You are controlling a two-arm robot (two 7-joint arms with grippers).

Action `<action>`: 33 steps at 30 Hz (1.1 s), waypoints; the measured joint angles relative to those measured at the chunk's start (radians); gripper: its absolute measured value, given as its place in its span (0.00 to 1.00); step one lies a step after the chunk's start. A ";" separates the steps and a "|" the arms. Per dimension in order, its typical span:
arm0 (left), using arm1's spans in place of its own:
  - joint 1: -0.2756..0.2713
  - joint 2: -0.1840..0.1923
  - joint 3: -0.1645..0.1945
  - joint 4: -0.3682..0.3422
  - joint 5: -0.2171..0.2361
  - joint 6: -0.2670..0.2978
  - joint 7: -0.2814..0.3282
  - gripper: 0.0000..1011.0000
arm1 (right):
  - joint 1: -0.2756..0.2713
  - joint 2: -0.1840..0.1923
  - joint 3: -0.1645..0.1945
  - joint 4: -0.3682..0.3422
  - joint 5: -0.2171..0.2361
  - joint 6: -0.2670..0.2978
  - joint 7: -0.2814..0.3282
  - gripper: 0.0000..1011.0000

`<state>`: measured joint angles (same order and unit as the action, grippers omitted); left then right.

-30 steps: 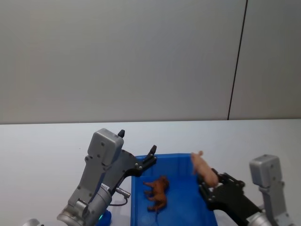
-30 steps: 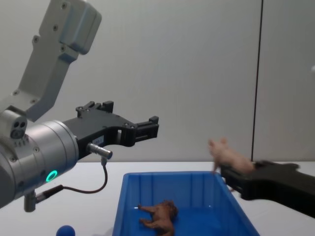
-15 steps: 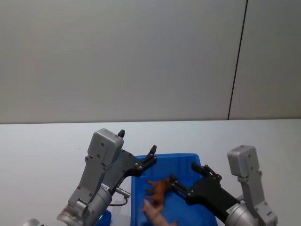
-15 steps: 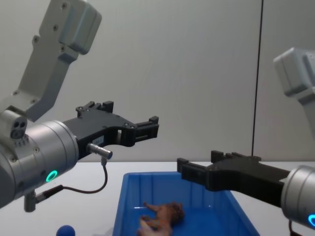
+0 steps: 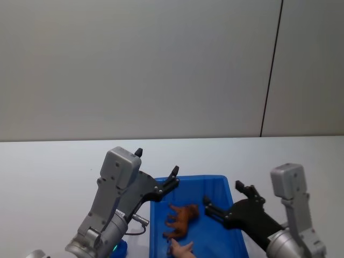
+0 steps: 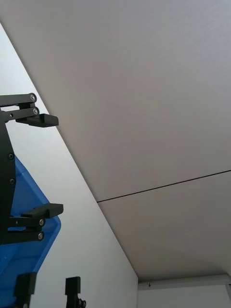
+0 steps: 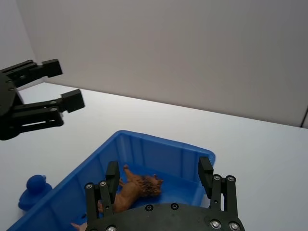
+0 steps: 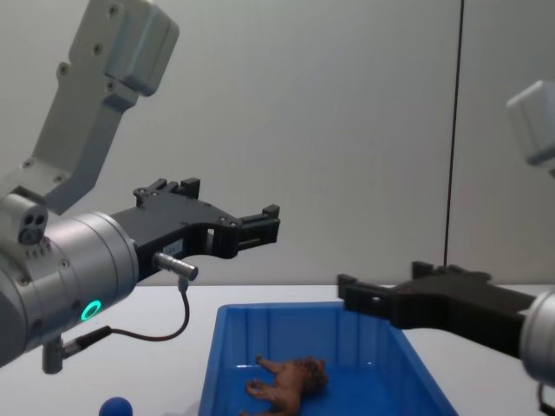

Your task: Pick up the two dolls from the table and place them into the box.

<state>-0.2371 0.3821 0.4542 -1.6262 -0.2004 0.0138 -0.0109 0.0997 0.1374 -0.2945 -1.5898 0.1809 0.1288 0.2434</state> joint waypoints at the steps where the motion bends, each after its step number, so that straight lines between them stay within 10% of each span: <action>1: 0.000 0.000 0.000 0.000 0.000 0.000 0.000 0.99 | -0.003 0.003 0.002 -0.004 0.001 0.000 -0.005 0.99; 33: 0.010 0.008 -0.006 -0.012 -0.009 0.020 0.013 0.99 | -0.136 0.101 0.070 -0.139 0.068 -0.029 -0.184 0.99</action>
<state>-0.2272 0.3906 0.4484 -1.6378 -0.2092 0.0339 0.0023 -0.0360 0.2388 -0.2242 -1.7289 0.2493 0.1002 0.0594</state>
